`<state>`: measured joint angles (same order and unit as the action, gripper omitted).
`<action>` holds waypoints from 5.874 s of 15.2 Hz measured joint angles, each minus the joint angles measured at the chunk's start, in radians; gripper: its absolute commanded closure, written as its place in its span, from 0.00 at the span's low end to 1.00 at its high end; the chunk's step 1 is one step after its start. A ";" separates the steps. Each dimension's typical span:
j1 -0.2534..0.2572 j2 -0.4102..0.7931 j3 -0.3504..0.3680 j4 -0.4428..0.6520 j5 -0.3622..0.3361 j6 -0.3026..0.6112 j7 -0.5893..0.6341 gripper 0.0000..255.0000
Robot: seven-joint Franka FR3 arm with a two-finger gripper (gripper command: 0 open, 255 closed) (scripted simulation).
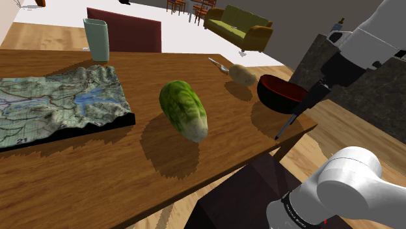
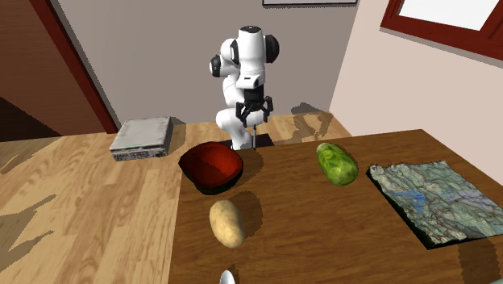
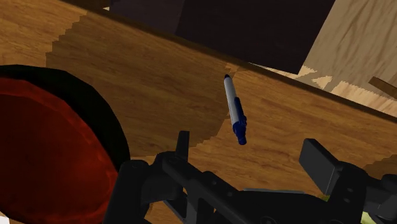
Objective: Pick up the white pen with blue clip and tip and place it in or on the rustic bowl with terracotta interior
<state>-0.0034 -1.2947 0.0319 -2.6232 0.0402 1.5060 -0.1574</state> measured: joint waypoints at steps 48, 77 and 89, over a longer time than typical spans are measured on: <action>-0.005 0.260 -0.010 0.497 -0.010 -0.237 0.001 1.00; 0.019 0.757 -0.376 0.927 -0.154 -0.151 -0.346 1.00; -0.001 0.656 -0.372 0.672 -0.178 0.004 -0.332 1.00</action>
<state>-0.0042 -0.6384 -0.3402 -1.9510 -0.1382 1.5099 -0.4894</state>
